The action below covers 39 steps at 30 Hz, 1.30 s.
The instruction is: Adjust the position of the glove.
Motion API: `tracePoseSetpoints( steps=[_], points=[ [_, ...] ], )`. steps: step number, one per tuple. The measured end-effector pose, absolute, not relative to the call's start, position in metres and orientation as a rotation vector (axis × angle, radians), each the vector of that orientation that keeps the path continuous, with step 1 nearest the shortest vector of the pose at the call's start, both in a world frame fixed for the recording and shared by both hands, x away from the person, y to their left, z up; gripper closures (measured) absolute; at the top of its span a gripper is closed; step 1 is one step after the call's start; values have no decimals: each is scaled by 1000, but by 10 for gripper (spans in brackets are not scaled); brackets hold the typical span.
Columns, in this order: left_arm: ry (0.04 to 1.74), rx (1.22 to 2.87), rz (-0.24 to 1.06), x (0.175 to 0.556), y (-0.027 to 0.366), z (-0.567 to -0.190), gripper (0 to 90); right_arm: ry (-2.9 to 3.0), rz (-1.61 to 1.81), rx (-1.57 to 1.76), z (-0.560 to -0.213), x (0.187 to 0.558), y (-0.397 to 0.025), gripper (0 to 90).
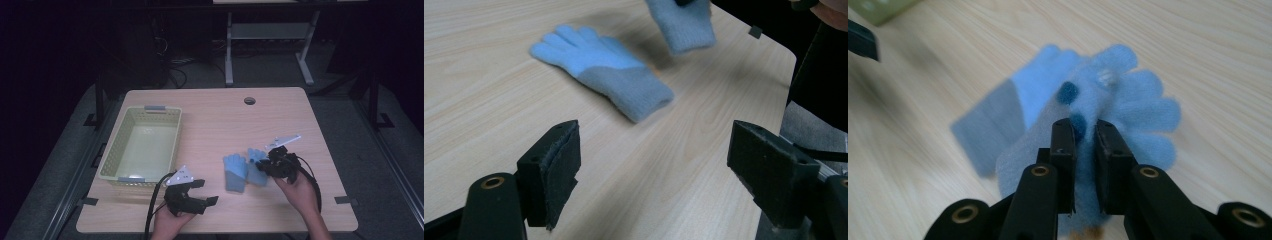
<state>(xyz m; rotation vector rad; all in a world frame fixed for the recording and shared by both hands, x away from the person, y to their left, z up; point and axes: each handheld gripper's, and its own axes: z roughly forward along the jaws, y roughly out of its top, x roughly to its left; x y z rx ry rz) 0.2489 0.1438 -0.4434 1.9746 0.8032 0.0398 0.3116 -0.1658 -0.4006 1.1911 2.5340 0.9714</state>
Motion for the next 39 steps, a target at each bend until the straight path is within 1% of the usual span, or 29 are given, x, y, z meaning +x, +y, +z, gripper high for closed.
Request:
tracePoseSetpoints(
  steps=[7, 10, 12, 18, 24, 27, 32, 39],
  points=[
    [813, 1978, 51, 250, 146, -443, 212, 2603, 941, 1101, -399, 318, -135, 796],
    [799, 1972, 65, 248, 146, -440, 212, 2615, 1001, 1093, -399, 317, -124, 796],
    [793, 1977, 66, 247, 147, -439, 212, 2615, 949, 1049, -400, 315, -116, 796],
    [810, 1970, 42, 252, 148, -441, 212, 2647, 939, 1077, -414, 316, -112, 796],
    [799, 1976, 61, 250, 148, -439, 212, 2632, 951, 1101, -426, 316, -108, 789],
    [799, 1973, 55, 250, 148, -439, 212, 2630, 903, 1097, -432, 317, -106, 783],
    [795, 1987, 47, 249, 145, -441, 212, 2606, 901, 1075, -440, 318, -106, 741],
    [801, 1980, 33, 249, 143, -444, 213, 2561, 949, 1052, -443, 319, -108, 717]
  ],
)
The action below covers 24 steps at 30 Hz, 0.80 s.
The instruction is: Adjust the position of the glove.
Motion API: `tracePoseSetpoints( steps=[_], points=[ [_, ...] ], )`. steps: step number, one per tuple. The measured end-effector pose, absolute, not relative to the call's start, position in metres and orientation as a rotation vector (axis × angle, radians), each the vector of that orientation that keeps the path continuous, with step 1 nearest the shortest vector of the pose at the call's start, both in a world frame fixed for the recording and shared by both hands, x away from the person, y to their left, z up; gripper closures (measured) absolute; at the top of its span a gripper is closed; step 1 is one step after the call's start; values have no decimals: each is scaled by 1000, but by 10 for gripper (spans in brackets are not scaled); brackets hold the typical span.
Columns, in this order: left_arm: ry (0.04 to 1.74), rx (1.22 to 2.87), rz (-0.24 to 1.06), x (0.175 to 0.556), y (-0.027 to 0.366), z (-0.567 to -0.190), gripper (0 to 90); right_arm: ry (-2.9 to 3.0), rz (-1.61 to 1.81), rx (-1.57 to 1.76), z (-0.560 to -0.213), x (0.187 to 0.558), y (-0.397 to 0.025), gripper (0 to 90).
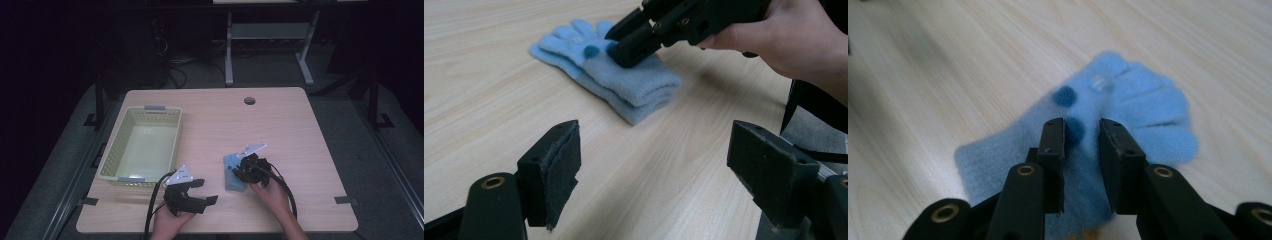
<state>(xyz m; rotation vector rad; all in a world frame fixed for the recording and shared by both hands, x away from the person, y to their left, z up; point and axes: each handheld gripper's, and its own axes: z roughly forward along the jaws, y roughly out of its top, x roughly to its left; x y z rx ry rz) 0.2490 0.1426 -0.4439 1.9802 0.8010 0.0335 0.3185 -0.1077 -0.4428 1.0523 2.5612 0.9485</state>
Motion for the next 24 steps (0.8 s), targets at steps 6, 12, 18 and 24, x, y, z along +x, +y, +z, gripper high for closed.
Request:
tracePoseSetpoints(
  steps=[6, 12, 18, 24],
  points=[
    [799, 1992, 25, 248, 140, -446, 213, 2537, 984, 1061, -439, 317, -111, 658],
    [804, 1986, 17, 248, 138, -446, 213, 2549, 1008, 1080, -441, 316, -108, 746],
    [801, 1998, 6, 247, 135, -449, 217, 2572, 992, 1112, -449, 319, -107, 677],
    [821, 1984, -1, 248, 135, -448, 226, 2534, 1021, 1157, -443, 317, -115, 514]
  ],
)
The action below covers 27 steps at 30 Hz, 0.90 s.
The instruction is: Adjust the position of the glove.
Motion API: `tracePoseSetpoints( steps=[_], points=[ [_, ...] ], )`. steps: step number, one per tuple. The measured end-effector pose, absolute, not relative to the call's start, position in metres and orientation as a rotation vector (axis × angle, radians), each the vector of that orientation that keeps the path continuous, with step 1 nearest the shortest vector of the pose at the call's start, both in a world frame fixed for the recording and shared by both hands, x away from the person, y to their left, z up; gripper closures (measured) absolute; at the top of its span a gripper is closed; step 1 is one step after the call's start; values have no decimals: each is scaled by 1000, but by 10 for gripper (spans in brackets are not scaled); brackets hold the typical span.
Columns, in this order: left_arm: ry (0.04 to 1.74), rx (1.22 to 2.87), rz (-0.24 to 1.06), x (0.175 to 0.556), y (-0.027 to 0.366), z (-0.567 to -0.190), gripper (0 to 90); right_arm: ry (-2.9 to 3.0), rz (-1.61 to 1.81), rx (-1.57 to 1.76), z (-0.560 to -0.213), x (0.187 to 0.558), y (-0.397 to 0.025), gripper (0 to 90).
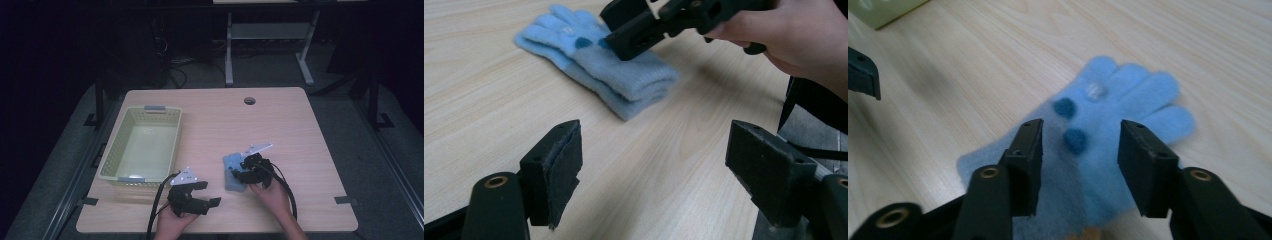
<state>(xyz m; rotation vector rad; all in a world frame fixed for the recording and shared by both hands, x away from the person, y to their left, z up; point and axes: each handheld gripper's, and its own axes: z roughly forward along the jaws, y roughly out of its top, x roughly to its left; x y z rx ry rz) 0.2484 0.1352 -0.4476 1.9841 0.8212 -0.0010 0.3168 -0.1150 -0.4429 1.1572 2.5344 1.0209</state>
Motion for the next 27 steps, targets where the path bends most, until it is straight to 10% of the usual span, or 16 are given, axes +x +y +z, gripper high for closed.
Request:
tracePoseSetpoints(
  steps=[7, 27],
  points=[
    [916, 1926, -45, 260, 133, -442, 239, 2498, 1101, 1293, -432, 310, -134, 410],
    [1133, 1827, -268, 317, 105, -456, 386, 2480, 1293, 1644, -453, 310, -165, 498]
  ],
)
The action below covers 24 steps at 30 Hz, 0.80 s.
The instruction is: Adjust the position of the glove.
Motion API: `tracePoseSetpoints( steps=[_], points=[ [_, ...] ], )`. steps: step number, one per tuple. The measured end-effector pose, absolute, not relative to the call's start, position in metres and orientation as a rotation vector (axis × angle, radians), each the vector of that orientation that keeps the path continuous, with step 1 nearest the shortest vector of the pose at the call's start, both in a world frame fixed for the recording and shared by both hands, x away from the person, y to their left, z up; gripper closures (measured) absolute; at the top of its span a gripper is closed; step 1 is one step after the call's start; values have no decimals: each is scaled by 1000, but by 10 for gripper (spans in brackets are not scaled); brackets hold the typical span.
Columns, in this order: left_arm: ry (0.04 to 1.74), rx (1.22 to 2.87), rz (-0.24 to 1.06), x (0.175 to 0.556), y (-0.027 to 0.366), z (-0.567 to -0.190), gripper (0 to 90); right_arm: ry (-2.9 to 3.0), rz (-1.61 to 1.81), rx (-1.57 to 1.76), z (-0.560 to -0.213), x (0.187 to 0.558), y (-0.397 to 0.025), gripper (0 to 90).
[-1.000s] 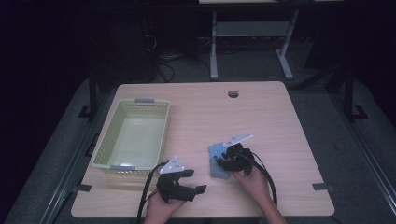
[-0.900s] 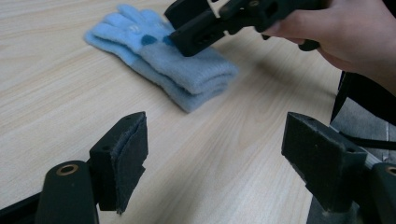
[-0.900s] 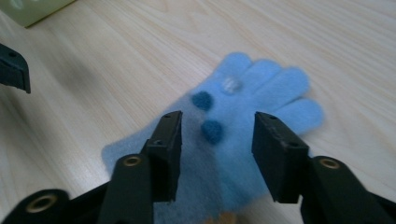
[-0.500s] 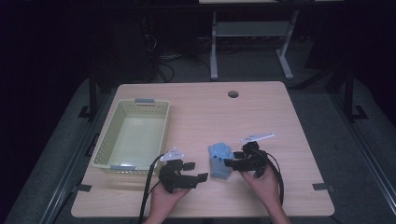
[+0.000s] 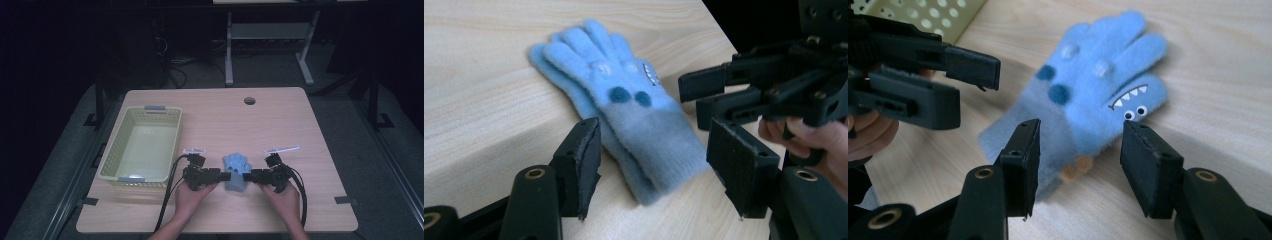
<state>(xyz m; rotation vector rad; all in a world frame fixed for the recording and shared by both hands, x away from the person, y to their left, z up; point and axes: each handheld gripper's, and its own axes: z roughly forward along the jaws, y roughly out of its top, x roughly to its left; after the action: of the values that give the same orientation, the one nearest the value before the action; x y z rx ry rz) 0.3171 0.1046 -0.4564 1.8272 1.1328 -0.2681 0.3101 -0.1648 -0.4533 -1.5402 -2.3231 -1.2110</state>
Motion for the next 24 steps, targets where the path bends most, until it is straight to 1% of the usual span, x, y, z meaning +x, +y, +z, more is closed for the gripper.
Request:
tracePoseSetpoints(
  steps=[8, 14, 24],
  points=[
    [1169, 1852, -300, 323, 99, -466, 419, -2276, -1197, -1561, -464, 314, -162, 518],
    [1190, 1840, -336, 329, 97, -474, 471, -2270, -1198, -1562, -467, 315, -158, 536],
    [1171, 1856, -347, 329, 95, -478, 567, -2336, -1177, -1581, -467, 312, -147, 624]
  ],
)
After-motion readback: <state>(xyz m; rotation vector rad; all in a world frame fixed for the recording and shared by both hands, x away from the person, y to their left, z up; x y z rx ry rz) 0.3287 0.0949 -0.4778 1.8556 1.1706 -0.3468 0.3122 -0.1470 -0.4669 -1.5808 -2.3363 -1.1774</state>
